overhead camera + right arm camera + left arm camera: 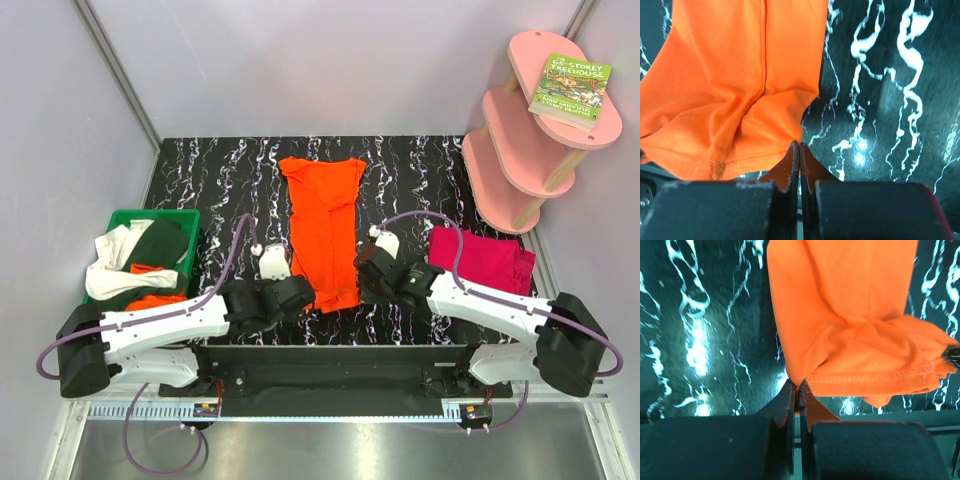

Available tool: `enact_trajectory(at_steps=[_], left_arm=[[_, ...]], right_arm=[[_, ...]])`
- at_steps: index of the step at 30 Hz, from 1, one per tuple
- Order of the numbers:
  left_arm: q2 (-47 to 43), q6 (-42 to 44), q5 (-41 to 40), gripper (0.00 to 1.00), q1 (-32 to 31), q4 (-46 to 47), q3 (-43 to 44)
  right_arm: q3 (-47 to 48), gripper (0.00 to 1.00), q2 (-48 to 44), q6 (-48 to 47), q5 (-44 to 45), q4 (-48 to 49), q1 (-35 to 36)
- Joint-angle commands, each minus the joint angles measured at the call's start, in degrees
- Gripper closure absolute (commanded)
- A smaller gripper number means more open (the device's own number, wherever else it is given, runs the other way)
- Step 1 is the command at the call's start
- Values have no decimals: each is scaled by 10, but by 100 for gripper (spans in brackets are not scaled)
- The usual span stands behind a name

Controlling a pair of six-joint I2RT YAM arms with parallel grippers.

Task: Fold and stack the t-shirts
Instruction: Fold the folded rectangular tshirt in 1/3 of the way

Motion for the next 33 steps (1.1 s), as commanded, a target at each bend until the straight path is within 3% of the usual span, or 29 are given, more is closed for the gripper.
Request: enact_trajectory(at_steps=[1, 16, 25, 33], left_arm=[[2, 34, -76, 100, 17, -14, 42], [138, 193, -122, 100, 145, 9, 201], [221, 286, -75, 100, 233, 80, 267], [321, 317, -22, 100, 290, 105, 332]], right_arm=[[60, 100, 20, -38, 62, -9, -4], [224, 100, 138, -125, 93, -10, -112], [334, 100, 249, -165, 83, -9, -167], [420, 100, 356, -174, 57, -1, -198]])
